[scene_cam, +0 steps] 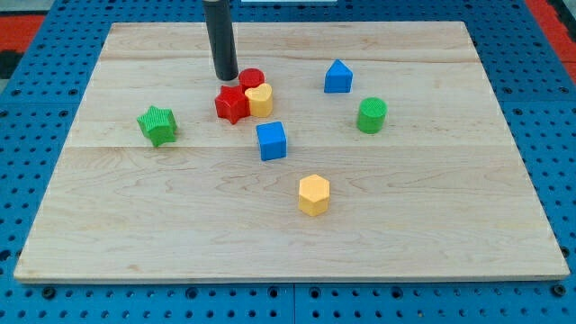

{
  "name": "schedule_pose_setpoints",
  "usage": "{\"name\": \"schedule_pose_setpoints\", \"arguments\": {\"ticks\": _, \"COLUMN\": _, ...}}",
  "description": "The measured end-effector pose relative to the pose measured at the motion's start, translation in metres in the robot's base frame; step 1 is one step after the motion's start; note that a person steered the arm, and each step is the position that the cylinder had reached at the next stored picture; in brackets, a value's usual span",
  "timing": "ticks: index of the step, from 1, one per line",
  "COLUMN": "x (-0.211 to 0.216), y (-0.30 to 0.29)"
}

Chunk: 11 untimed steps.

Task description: Point at the blue triangle

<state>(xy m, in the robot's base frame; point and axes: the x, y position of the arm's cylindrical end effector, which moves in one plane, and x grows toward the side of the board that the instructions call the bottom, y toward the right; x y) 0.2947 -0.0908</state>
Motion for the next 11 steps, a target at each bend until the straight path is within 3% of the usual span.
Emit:
{"name": "schedule_pose_setpoints", "arguments": {"ticks": 2, "x": -0.046, "y": 0.064}}
{"name": "schedule_pose_setpoints", "arguments": {"ticks": 5, "x": -0.037, "y": 0.223}}
{"name": "schedule_pose_setpoints", "arguments": {"ticks": 8, "x": 0.003, "y": 0.216}}
{"name": "schedule_pose_setpoints", "arguments": {"ticks": 11, "x": 0.016, "y": 0.159}}
